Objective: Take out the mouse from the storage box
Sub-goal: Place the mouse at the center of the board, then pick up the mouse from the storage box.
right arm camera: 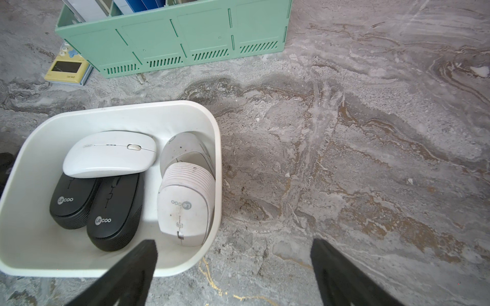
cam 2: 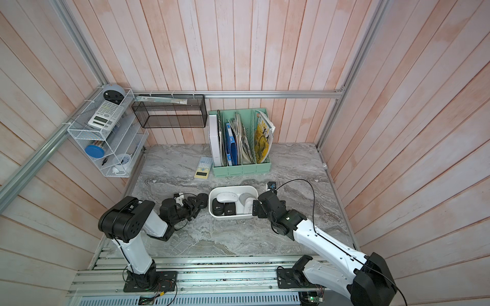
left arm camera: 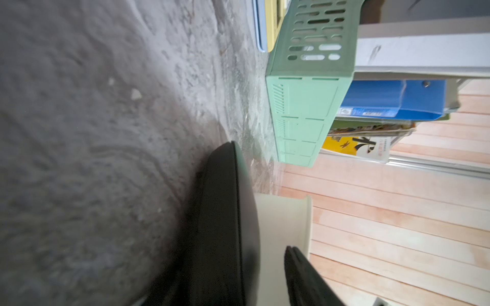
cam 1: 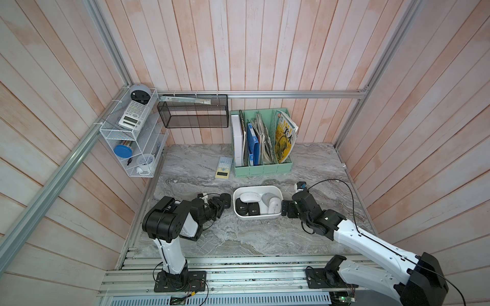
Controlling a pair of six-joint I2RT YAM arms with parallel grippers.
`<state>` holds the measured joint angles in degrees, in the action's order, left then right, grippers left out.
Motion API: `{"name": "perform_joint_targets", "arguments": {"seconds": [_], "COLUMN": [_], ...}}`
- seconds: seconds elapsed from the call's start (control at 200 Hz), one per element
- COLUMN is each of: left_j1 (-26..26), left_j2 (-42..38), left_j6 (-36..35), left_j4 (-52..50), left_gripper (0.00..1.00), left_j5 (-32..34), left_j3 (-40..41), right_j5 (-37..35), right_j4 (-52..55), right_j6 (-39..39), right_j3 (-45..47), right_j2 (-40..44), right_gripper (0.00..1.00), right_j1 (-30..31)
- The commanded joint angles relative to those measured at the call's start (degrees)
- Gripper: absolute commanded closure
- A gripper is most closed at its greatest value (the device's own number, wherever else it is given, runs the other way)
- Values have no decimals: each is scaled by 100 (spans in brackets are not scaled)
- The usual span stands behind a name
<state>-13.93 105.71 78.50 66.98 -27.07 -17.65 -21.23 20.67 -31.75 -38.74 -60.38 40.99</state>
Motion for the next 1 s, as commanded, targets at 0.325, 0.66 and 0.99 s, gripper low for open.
{"name": "perform_joint_targets", "arguments": {"seconds": [0.325, 0.66, 0.99], "left_j1": [6, 13, -4], "left_j2": [-2099, -3843, -5697], "left_j6": [-1253, -2553, -3796], "left_j4": [-4041, -7779, -9844], "left_gripper": [17, 7, 3], "left_j5": [1016, 2133, 2991], "left_j3": [-221, -1008, -1460], "right_j5": [-135, -213, -317], "right_j4": [99, 222, 427], "right_j6": [-165, 474, 2102], "right_j3": [-483, -1032, -1787], "right_j2": [-136, -637, -1756], "right_gripper": [2, 2, 3], "right_j1": [248, 487, 777]}}
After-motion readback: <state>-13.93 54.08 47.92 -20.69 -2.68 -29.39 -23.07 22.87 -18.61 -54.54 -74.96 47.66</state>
